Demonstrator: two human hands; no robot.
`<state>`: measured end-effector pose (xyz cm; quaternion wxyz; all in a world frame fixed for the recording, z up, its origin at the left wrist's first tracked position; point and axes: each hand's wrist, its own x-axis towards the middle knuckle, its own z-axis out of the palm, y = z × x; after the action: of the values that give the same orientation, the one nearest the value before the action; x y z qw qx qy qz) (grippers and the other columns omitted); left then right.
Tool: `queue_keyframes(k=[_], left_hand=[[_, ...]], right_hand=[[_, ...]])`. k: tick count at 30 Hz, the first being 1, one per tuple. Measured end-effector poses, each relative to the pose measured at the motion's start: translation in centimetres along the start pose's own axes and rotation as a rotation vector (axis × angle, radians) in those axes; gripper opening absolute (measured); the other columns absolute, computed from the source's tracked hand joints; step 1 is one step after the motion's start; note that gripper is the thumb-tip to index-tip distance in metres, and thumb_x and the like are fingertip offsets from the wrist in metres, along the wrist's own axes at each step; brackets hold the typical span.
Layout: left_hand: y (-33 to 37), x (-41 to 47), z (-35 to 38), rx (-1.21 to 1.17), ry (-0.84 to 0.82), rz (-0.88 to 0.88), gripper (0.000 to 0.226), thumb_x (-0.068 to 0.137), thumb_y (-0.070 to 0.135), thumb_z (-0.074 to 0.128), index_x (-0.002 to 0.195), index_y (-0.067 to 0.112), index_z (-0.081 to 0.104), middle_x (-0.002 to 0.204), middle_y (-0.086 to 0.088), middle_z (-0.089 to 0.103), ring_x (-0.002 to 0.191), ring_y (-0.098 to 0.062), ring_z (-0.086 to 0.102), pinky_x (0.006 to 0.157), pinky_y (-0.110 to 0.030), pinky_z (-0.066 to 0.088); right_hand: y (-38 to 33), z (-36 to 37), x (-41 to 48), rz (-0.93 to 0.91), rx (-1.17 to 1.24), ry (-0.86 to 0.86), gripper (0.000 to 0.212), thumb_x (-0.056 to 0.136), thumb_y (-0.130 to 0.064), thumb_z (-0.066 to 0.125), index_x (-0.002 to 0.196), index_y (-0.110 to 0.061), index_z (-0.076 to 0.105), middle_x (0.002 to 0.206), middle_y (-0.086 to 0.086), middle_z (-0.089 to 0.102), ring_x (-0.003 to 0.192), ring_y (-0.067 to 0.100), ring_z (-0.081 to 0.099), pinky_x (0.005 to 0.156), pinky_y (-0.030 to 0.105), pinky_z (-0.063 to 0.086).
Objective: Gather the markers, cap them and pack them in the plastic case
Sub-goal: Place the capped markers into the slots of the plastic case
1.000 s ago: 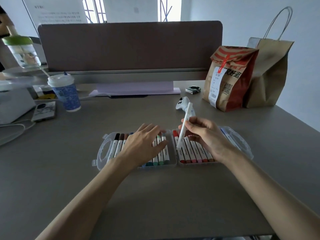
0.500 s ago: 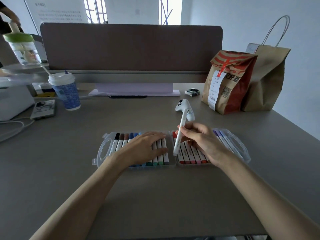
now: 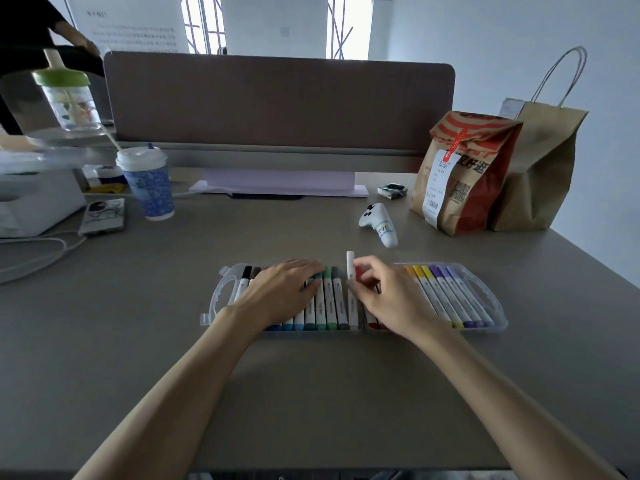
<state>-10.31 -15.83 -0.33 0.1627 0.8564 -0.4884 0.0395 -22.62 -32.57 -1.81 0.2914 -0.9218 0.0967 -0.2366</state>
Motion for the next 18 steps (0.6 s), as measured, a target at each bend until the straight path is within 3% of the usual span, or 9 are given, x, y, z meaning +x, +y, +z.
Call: queue_keyframes(k=[3,5,9,13,18], left_hand=[[-0.1,0.0,0.0,-0.015,0.001,0.003,0.037,0.102,0.033,0.041,0.138,0.027,0.047,0.143,0.007,0.049,0.128,-0.011,0.047,0.1,-0.034,0.043],[-0.2,-0.1,0.0,-0.019,0.008,0.004,0.036,0.101,0.033,0.041,0.136,0.027,0.048,0.141,0.007,0.05,0.125,-0.011,0.048,0.097,-0.033,0.044],[-0.4,-0.2,0.1,-0.002,-0.007,0.023,0.04,0.101,0.038,0.041,0.139,0.026,0.045,0.145,0.008,0.046,0.131,-0.01,0.043,0.102,-0.034,0.042],[-0.8,-0.5,0.4,0.028,-0.106,0.034,0.057,0.098,0.052,0.038,0.149,0.027,0.029,0.156,0.009,0.029,0.143,-0.01,0.025,0.115,-0.035,0.025],[-1.3,-0.5,0.9,0.048,-0.134,0.046,0.065,0.096,0.059,0.035,0.152,0.028,0.021,0.159,0.01,0.019,0.146,-0.008,0.013,0.116,-0.031,0.013]], right_hand=[[0.4,0.1,-0.2,-0.012,-0.106,0.013,0.029,0.089,-0.04,0.068,0.11,-0.021,0.067,0.102,-0.007,0.065,0.101,0.008,0.056,0.084,0.027,0.049],[0.7,0.1,-0.3,0.0,-0.166,0.023,0.028,0.087,-0.044,0.067,0.107,-0.023,0.068,0.102,-0.006,0.061,0.106,0.013,0.049,0.086,0.031,0.045],[0.9,-0.1,-0.5,-0.034,-0.136,0.024,0.023,0.088,-0.039,0.067,0.106,-0.025,0.069,0.103,-0.008,0.063,0.108,0.015,0.052,0.089,0.03,0.044],[0.6,-0.1,-0.8,-0.08,-0.174,-0.005,0.024,0.09,-0.034,0.066,0.111,-0.024,0.07,0.111,-0.006,0.063,0.113,0.014,0.05,0.089,0.026,0.039],[0.6,-0.1,-0.8,-0.095,-0.219,-0.014,0.027,0.091,-0.039,0.064,0.112,-0.024,0.07,0.112,-0.005,0.063,0.113,0.015,0.051,0.093,0.032,0.042]])
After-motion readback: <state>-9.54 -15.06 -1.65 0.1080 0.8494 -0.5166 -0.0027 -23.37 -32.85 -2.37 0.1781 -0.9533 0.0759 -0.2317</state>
